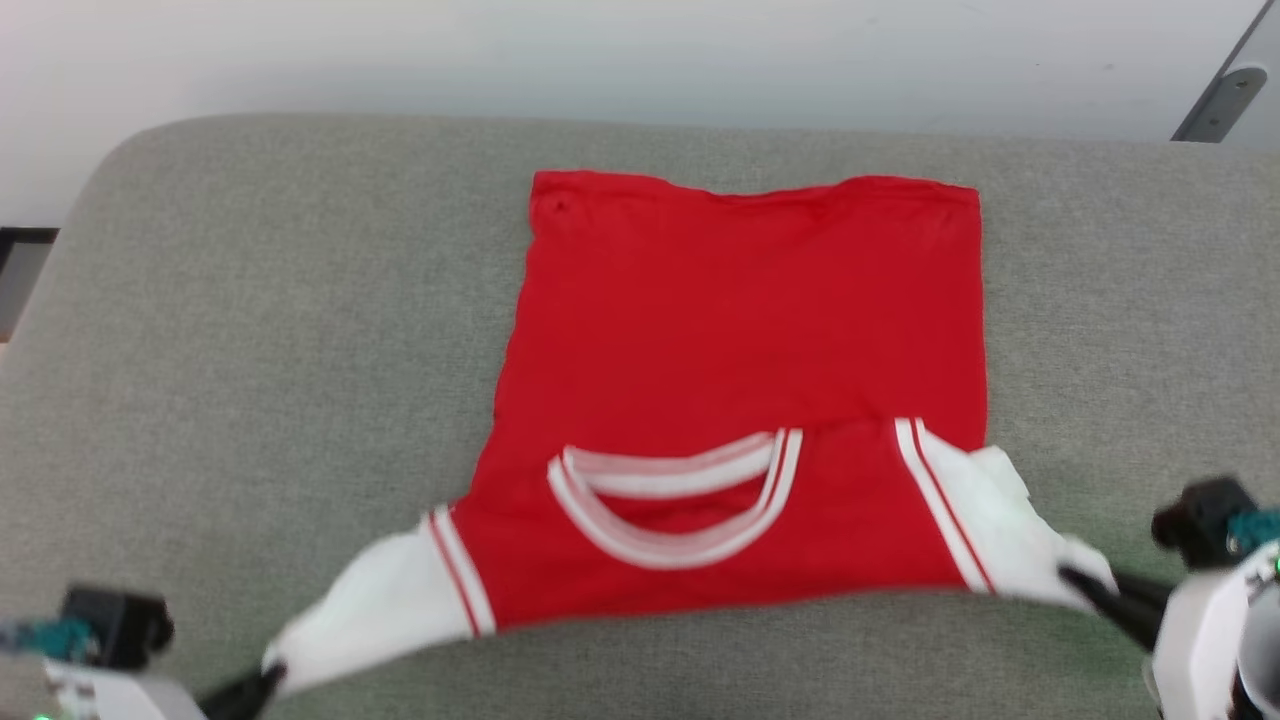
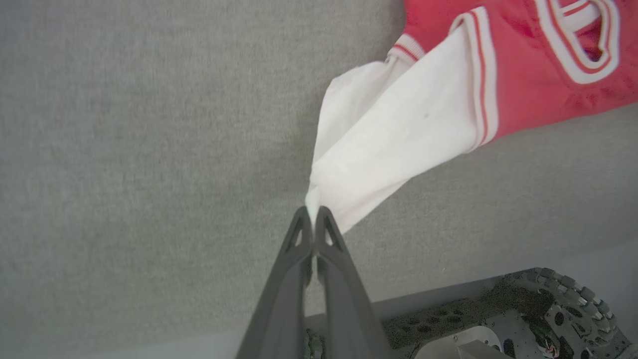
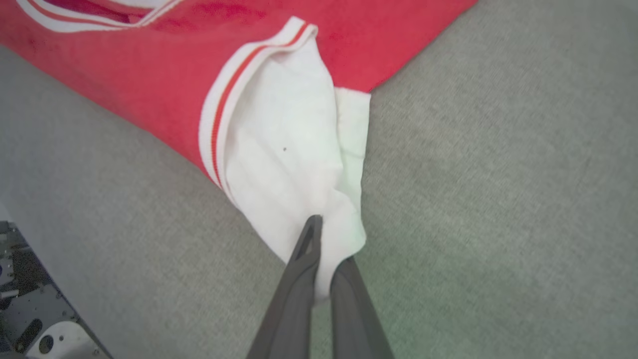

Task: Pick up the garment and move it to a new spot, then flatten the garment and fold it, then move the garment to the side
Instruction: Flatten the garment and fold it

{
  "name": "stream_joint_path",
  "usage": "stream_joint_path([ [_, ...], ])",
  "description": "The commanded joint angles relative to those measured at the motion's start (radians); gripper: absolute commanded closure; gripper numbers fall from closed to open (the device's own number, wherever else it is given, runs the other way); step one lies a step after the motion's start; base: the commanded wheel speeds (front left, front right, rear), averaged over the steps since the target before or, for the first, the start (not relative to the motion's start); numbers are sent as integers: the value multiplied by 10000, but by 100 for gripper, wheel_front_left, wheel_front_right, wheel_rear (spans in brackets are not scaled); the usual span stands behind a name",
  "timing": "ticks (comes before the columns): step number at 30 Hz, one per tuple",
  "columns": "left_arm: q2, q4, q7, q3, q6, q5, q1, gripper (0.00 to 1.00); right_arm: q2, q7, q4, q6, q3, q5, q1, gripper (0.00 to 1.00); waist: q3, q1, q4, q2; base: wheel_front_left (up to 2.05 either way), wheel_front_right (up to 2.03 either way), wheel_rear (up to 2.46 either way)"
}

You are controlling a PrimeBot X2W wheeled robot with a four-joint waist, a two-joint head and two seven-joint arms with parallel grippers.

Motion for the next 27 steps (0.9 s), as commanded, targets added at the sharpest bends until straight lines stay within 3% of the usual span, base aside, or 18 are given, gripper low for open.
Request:
stream_joint_path([
  [1,-54,37,-46,-65,110,-140,226,100,-188,120,-108,-18,84,88,194,100,11,-1,30,0,0,0,0],
  [8,-640,545,-206,-339,408,-661,1179,100,-549,925,-610,-18,215,1112,1255,100,81,-1,81,0,0,0,0],
  [15,-1479,1090,-516,-331,185,-787,1329,100,-252,1179,-297,-18,-65,1341,1375,97,108,-1,34,0,0,0,0],
  [16,-1567,1137,-553,-309,161,-809,1329,100,-182,1230,-168,-18,-163,1372,1379,71,108,-1,27,0,0,0,0],
  [17,-1645,1166,-583,-318,112,-791,1331,100,-107,1298,-27,-18,-283,1391,1370,2,114,-1,24,0,0,0,0],
  [21,-1882,1199,-631,-313,75,-701,1270,100,154,1732,56,-18,-839,1620,1291,0,178,-1,5,0,0,0,0],
  [27,-1985,1159,-822,-218,31,-548,1130,100,123,2195,-917,-17,-2109,1761,1160,0,369,-1,-91,0,0,0,0],
])
